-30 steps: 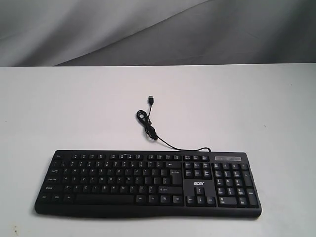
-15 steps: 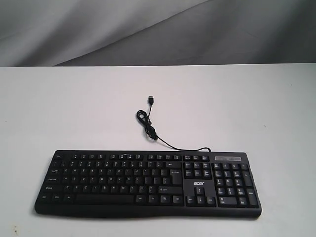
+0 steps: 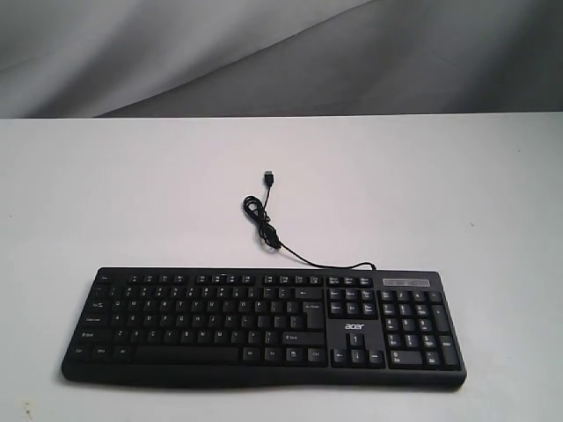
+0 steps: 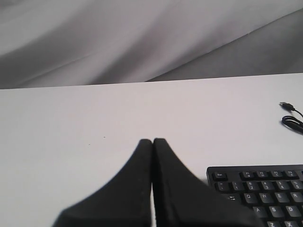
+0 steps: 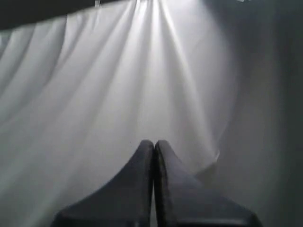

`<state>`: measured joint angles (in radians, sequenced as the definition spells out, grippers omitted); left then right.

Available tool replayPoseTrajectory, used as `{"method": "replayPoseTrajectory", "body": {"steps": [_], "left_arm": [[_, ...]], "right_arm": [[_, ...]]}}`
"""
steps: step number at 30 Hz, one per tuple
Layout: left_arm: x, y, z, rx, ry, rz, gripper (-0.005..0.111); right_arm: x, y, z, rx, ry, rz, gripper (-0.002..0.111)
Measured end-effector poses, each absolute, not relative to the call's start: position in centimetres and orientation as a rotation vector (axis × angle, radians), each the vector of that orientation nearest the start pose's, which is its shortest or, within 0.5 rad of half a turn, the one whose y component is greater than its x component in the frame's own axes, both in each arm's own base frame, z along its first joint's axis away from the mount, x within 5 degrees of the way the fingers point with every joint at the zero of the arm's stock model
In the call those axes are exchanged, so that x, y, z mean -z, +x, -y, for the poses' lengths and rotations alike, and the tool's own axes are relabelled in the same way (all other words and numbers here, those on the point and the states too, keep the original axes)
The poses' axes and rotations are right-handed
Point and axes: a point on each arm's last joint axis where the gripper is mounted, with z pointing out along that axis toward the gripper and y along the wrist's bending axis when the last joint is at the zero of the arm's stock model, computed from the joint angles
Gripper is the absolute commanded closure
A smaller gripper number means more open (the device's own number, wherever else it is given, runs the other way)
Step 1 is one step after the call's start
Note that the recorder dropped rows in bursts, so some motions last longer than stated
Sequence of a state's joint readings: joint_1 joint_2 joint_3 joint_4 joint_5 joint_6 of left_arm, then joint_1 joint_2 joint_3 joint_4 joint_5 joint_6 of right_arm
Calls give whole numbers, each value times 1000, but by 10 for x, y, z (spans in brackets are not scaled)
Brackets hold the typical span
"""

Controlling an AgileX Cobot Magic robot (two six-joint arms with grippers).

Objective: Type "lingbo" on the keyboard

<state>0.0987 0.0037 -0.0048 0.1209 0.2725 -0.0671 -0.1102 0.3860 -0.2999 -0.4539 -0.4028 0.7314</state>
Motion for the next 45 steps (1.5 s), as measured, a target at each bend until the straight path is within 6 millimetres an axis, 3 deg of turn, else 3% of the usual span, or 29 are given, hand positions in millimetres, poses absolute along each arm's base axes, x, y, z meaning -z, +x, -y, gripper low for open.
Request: {"method": "replayPoseTrajectory", "body": {"steps": [6,10,13,17,21,23,27,29,32,35,39,42,44,45], "left_arm": [[-190,54,-8,-137,-67,-1754,106],[-190,54,-8,-137,-67,-1754,106],[-190,54,-8,-137,-67,-1754,106],[-190,54,-8,-137,-67,-1754,106],[-190,54,-8,-137,-67,-1754,106],[-190,54,-8,-137,-67,-1754,106],[-190,54,-8,-137,-67,-1754,106],[-190,54,-8,-137,-67,-1754,106],[-190,54,-8,-137,-67,-1754,106],[-190,54,-8,-137,-67,-1754,106],[-190,54,-8,-137,-67,-1754,106],[-190,54,-8,-137,-67,-1754,106],[-190,54,-8,-137,-67,-1754,106],[-190,54,-8,-137,-67,-1754,106]], "right_arm": [[-333,187,-11,-287,-84,-1639,108],[-315,257,-9,-300,-117,-1890,108],[-305,294,-7,-270,-163,-1957,108],[-293,330,3,-122,-173,-1990,108],[-287,356,13,289,-223,-1975,108],[-286,362,14,399,-198,-1978,108],[-278,372,8,421,-130,-2095,108],[-271,377,1,406,-176,-2188,108],[-258,384,-25,242,-275,-2381,108],[-248,387,-66,-51,-550,-2473,108],[-237,372,-136,-441,-1012,-2355,108],[-227,353,-185,-559,-1285,-2229,108],[-207,322,-239,-569,-1528,-2127,108],[-202,317,-248,-562,-1554,-2112,108]]}}
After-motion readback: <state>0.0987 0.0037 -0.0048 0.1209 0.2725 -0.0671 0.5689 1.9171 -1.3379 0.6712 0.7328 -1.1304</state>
